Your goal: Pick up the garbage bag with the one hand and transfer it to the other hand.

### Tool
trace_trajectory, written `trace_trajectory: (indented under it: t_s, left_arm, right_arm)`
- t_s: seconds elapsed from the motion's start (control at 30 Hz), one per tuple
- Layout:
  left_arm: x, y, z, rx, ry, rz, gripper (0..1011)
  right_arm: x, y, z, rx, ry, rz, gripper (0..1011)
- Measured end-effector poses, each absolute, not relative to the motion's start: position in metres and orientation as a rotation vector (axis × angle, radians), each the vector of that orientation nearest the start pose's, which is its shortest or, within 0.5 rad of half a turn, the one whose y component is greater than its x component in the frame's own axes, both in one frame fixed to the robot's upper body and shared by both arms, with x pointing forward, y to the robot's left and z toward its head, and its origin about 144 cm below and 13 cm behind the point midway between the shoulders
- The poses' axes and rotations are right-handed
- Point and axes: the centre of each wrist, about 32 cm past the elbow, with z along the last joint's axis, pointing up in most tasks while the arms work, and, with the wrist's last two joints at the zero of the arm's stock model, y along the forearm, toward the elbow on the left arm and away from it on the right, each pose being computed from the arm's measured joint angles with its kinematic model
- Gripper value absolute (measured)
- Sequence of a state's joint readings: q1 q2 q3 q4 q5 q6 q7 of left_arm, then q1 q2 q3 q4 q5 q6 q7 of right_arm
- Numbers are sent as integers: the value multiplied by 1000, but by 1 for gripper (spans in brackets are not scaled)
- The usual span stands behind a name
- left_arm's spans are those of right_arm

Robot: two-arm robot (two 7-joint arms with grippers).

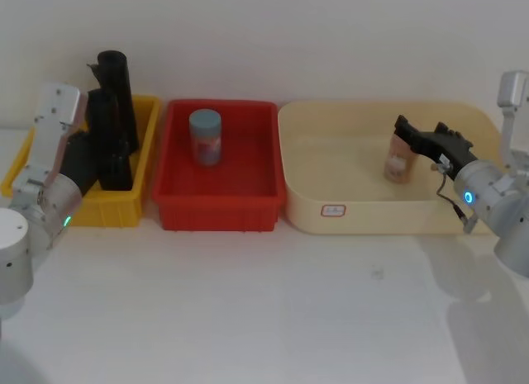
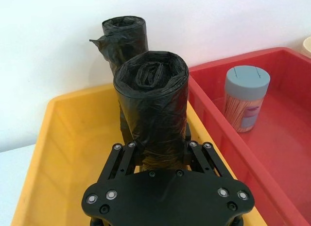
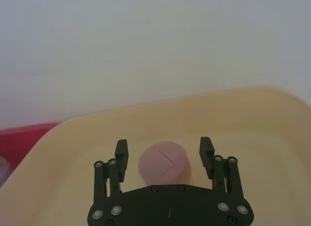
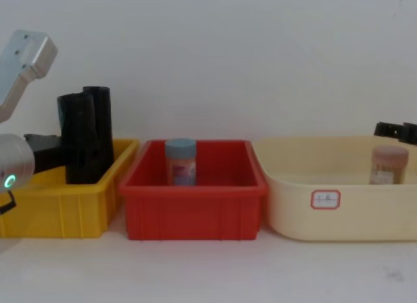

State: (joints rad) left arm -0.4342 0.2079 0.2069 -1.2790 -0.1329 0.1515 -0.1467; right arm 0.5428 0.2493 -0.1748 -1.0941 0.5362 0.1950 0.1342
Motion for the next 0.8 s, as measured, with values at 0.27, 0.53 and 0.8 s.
trace_trajectory:
  t_s: [0.27,0.53,0.8]
  left_arm:
    - [575,245,1210,145,-68,1305,402]
    - [575,245,1210,145,-69,1305,402]
    - [573,246,1215,127,-95,1292,402]
  right_arm:
    - [604,-293,1204,71,304,-1386,1001]
    - [604,-296,1201,70,310,-1399,1001]
    - [605,-297,1201,69,312,-1405,1001]
